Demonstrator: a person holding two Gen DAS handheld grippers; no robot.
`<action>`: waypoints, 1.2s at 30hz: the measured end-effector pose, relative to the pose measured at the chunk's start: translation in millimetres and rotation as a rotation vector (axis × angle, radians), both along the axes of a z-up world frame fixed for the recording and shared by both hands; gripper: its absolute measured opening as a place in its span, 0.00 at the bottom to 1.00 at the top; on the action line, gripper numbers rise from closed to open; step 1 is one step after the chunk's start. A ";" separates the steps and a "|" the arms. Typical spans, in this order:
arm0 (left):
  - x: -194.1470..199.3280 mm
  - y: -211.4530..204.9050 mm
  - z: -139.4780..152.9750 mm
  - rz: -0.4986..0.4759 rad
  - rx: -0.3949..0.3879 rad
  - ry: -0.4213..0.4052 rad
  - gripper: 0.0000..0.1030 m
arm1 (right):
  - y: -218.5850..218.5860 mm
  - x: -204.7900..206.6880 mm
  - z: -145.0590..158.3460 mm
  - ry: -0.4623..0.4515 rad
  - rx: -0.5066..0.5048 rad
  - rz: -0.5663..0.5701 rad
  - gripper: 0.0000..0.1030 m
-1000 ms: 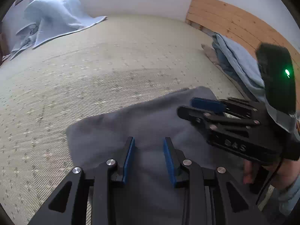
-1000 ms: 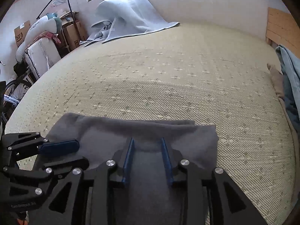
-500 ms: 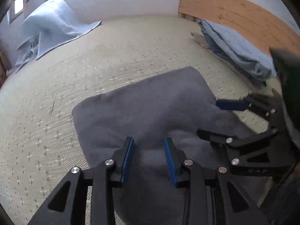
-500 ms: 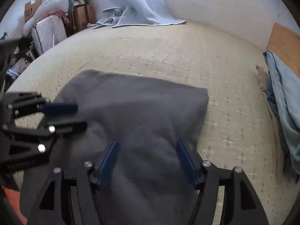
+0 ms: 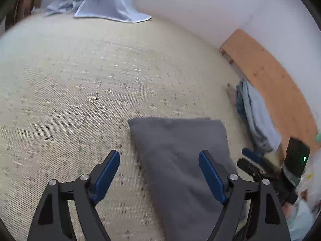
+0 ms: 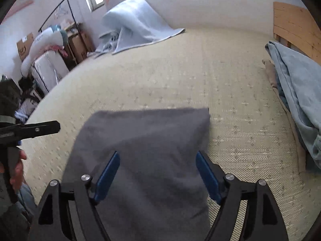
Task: Fold clothes
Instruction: 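Open the right gripper and lift both grippers off the folded T-shirt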
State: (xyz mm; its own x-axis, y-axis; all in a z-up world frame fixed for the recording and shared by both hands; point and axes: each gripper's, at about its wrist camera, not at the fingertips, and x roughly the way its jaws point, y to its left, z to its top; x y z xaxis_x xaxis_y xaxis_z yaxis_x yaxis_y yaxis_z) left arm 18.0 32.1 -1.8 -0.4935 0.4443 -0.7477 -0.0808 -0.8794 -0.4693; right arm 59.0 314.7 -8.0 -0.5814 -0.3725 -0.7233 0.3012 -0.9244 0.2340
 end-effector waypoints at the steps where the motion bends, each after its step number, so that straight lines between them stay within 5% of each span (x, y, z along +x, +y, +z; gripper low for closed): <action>1: -6.1 -4.5 -4.2 0.005 0.027 -0.011 0.84 | 1.4 -1.0 1.2 0.000 -0.023 -0.012 0.84; 10: -50.5 -9.1 -43.7 -0.020 0.288 -0.194 0.84 | -8.1 -26.6 4.3 -0.019 -0.133 -0.049 0.85; 17: -71.2 -2.5 -65.5 -0.015 0.354 -0.298 0.84 | -31.0 -45.1 7.1 -0.010 -0.177 -0.013 0.85; 30: -100.8 9.0 -74.1 -0.043 0.453 -0.316 0.88 | -54.1 -55.1 3.6 -0.025 -0.211 0.062 0.85; 32: -98.7 10.2 -73.5 -0.030 0.434 -0.311 0.84 | -47.5 -57.8 5.8 -0.019 -0.209 0.064 0.85; 36: -95.0 15.3 -71.3 -0.030 0.333 -0.315 0.51 | -23.0 -68.3 9.7 -0.017 -0.192 0.033 0.85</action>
